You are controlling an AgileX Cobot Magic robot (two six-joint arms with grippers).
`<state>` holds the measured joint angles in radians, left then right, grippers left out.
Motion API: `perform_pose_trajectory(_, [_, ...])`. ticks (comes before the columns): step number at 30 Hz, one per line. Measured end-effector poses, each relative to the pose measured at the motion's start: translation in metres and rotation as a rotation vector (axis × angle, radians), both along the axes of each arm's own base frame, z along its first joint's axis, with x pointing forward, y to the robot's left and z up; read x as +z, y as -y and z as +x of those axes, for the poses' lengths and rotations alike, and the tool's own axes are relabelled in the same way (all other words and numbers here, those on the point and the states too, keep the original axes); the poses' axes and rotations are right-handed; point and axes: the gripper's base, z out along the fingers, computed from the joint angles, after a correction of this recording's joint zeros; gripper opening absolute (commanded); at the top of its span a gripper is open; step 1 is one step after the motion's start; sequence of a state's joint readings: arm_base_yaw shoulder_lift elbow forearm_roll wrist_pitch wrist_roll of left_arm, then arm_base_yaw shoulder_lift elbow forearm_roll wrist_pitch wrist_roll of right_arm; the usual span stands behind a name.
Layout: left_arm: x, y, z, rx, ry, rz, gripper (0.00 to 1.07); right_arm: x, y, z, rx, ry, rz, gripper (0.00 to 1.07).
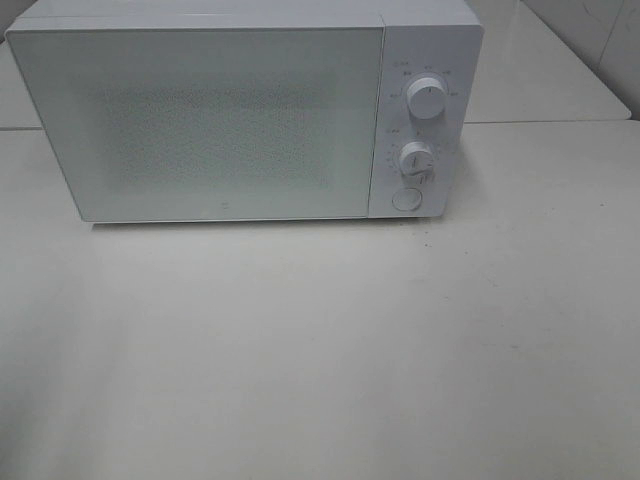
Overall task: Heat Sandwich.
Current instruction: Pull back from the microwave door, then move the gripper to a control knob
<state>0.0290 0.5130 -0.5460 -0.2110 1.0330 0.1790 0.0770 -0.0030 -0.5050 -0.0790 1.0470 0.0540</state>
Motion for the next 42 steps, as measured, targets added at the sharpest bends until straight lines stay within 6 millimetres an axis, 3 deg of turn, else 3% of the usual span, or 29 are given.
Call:
perform_pose_trajectory(7, [-0.007, 0.0, -0.017, 0.001, 0.057, 0.002, 1.04, 0.0, 0.0, 0.0, 0.0, 0.0, 0.0, 0.76])
perform_pose_trajectory(24, [0.002, 0.0, -0.078, 0.025, 0.442, 0.03, 1.04, 0.0, 0.0, 0.0, 0.0, 0.0, 0.0, 0.76])
perform_pose_trajectory(42, [0.002, 0.0, -0.08, 0.025, 0.455, 0.03, 1.04, 0.0, 0.0, 0.0, 0.0, 0.0, 0.0, 0.76])
